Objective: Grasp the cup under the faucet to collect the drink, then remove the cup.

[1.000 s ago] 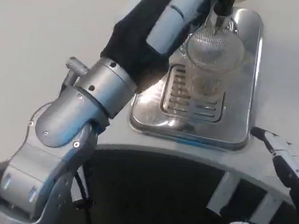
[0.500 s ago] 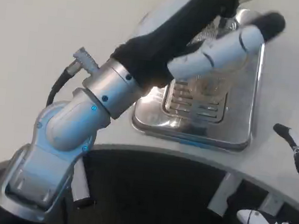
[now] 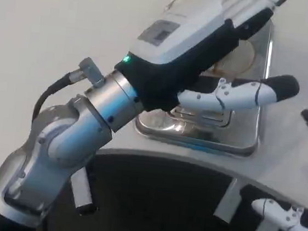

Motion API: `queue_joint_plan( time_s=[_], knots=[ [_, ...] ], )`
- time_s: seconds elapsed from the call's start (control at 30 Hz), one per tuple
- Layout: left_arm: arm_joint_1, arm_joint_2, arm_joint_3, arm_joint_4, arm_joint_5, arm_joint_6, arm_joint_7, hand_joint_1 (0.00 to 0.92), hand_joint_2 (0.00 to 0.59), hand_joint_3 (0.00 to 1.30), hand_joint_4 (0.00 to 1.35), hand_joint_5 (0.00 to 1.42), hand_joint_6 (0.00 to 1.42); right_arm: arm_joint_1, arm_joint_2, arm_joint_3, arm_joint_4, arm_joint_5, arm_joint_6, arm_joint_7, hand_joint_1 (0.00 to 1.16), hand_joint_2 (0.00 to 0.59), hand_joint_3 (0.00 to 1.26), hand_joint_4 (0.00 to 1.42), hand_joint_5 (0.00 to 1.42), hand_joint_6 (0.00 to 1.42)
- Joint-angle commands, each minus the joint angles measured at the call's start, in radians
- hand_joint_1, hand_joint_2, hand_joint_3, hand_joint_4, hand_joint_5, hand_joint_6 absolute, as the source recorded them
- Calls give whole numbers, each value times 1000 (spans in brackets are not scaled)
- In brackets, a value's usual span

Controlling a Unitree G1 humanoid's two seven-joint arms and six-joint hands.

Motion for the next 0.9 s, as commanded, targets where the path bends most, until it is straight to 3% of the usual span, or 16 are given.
queue_joint_plan(
  time_s=[0.03, 0.3, 0.6, 0.8, 0.9],
  knots=[
    [47, 17, -14, -8, 26, -48, -7, 0, 224, 0, 0, 0, 0, -51, -17, -5, 46, 12, 26, -29, 1162, 88, 40, 35, 25, 81],
    [81, 22, -8, 8, 92, -115, 78, 0, 236, 0, 0, 0, 0, -170, -37, -1, 166, 36, 36, -96, 1162, 2, 0, 6, 1, 81],
    [100, 9, -16, 1, 137, -106, 105, 0, 242, 0, 0, 0, 0, -301, -64, 11, 270, 56, 61, -144, 1162, 0, 0, 0, 0, 77],
    [107, 0, -27, -8, 187, -85, 127, 0, 250, 0, 0, 0, 0, -338, -42, 50, 326, 60, 66, -212, 1160, 0, 0, 0, 0, 77],
    [117, -8, -29, -9, 201, -79, 139, 0, 251, 0, 0, 0, 0, -364, -12, 81, 378, 66, 62, -261, 1060, 0, 0, 0, 0, 80]
  ],
)
